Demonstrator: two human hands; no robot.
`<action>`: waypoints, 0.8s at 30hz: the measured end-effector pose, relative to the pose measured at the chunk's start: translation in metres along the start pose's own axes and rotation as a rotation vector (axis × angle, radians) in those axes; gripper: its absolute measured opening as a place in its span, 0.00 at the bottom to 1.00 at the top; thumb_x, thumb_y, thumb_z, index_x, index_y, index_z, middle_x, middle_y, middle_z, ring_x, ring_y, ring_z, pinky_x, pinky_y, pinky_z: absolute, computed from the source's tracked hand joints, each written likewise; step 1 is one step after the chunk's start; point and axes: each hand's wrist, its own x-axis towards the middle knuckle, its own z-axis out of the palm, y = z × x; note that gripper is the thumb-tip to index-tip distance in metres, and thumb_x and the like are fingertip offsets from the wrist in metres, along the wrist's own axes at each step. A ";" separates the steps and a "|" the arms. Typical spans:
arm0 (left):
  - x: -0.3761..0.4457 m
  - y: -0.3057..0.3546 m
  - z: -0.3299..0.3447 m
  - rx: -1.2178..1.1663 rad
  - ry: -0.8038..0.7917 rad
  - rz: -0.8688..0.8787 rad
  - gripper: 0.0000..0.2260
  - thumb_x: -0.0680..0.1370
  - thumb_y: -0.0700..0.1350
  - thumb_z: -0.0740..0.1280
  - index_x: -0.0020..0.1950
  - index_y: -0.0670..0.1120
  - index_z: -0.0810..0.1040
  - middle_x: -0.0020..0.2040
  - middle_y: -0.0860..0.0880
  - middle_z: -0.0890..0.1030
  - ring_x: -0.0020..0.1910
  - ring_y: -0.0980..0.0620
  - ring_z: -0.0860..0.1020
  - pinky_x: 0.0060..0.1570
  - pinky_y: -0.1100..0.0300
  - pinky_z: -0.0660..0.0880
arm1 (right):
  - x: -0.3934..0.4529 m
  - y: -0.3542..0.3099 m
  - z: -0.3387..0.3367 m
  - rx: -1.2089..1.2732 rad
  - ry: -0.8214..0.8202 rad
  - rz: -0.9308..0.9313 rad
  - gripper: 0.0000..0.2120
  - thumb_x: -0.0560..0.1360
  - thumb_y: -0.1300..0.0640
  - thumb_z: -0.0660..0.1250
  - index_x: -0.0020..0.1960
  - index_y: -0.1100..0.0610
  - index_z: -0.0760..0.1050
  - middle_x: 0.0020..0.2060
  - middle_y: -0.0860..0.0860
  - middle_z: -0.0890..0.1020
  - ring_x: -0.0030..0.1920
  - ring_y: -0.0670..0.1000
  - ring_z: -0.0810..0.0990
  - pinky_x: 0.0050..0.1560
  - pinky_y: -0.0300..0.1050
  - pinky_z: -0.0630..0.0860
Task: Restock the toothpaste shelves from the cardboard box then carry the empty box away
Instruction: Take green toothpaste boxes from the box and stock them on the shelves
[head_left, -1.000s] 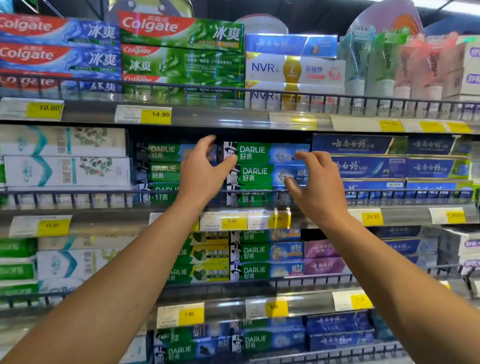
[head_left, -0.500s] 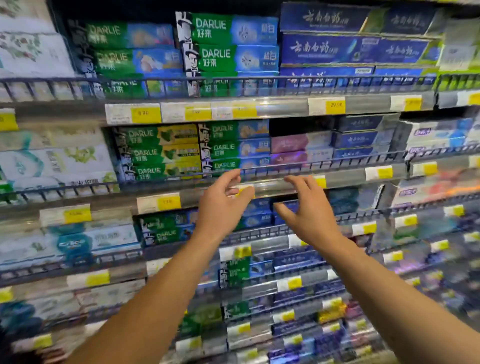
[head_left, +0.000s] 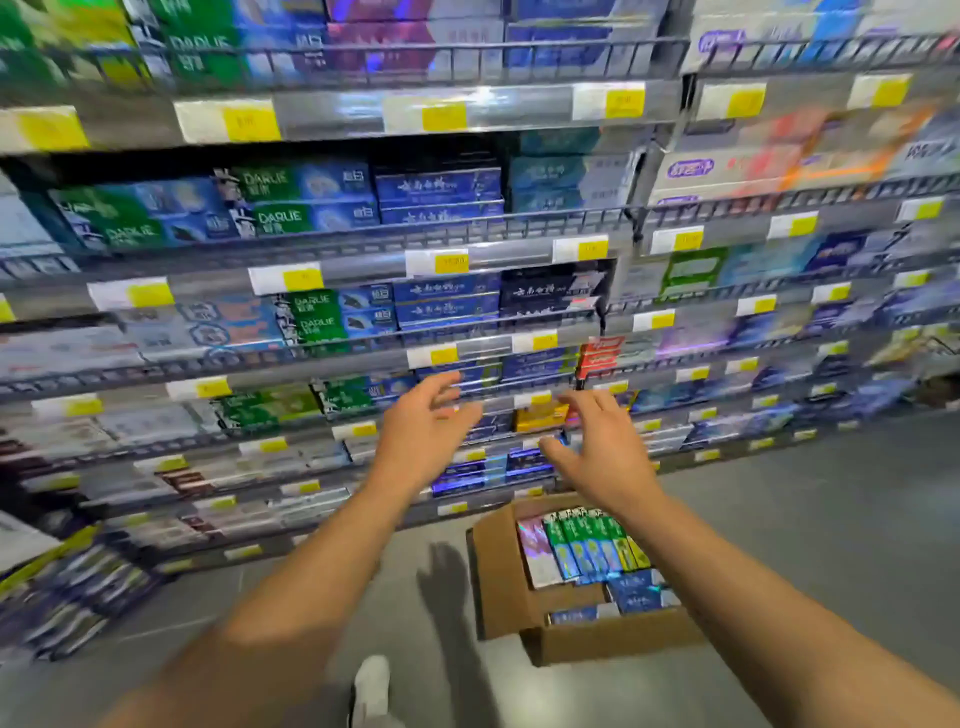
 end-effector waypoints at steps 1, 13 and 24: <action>-0.006 -0.006 0.017 0.010 -0.012 -0.035 0.22 0.77 0.49 0.70 0.71 0.51 0.71 0.66 0.50 0.76 0.59 0.52 0.77 0.61 0.51 0.75 | -0.010 0.018 0.001 0.007 -0.024 0.029 0.25 0.73 0.49 0.71 0.67 0.56 0.71 0.60 0.55 0.74 0.61 0.57 0.72 0.59 0.50 0.70; 0.022 -0.100 0.166 0.087 -0.148 -0.358 0.22 0.72 0.56 0.68 0.64 0.53 0.76 0.60 0.53 0.81 0.57 0.53 0.79 0.61 0.53 0.73 | -0.021 0.184 0.049 -0.031 -0.299 0.339 0.24 0.71 0.52 0.74 0.64 0.59 0.74 0.57 0.59 0.77 0.59 0.60 0.76 0.59 0.49 0.70; 0.129 -0.220 0.290 0.081 -0.182 -0.504 0.19 0.72 0.51 0.73 0.62 0.50 0.79 0.54 0.51 0.83 0.48 0.57 0.80 0.53 0.61 0.74 | 0.001 0.329 0.165 -0.027 -0.460 0.568 0.21 0.70 0.55 0.73 0.61 0.62 0.77 0.54 0.61 0.80 0.58 0.61 0.76 0.57 0.48 0.69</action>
